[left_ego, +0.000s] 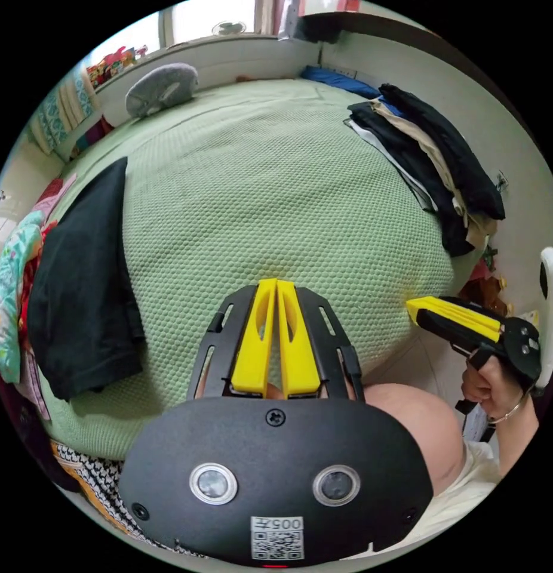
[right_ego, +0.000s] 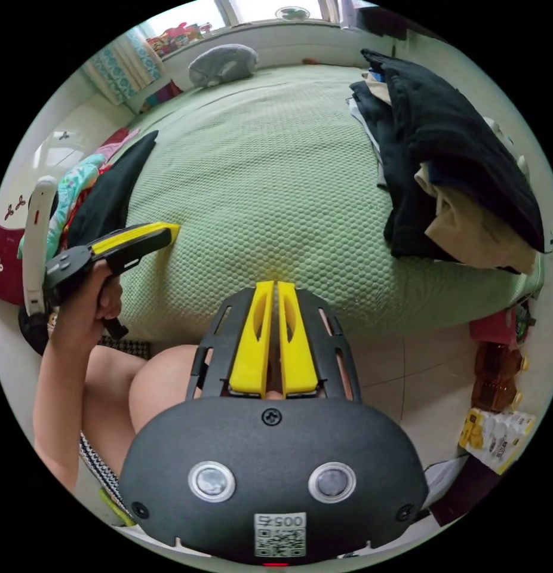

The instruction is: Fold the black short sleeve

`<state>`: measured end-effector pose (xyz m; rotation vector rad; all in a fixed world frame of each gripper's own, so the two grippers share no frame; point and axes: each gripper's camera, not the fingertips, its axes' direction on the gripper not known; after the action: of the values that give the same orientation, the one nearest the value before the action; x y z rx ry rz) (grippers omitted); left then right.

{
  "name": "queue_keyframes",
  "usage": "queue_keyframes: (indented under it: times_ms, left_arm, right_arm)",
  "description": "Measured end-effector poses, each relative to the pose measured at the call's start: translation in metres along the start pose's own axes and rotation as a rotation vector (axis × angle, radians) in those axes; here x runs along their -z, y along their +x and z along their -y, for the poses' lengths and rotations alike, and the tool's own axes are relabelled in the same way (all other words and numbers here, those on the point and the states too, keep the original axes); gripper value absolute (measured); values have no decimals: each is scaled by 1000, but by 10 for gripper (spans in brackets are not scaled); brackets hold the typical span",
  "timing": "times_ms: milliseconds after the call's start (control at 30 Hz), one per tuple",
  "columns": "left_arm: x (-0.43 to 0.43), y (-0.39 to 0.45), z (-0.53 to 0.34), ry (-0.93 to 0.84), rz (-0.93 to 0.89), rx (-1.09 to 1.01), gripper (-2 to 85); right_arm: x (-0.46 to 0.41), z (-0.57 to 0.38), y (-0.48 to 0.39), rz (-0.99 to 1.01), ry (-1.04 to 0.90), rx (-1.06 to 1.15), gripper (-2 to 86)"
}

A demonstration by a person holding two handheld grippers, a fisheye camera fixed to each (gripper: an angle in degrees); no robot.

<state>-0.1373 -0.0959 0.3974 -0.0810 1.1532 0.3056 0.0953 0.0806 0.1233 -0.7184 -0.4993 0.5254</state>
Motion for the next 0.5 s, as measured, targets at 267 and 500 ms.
queue_keyframes:
  times_ms: [267,500]
  left_arm:
    - [-24,13,43,-106,-5,49,-5]
    - [-40,11,64,-85,-88,96,-6]
  right_arm:
    - [-2,5,23,55,-73,55,-16]
    - [6,-15,48,164,-8,2,-16]
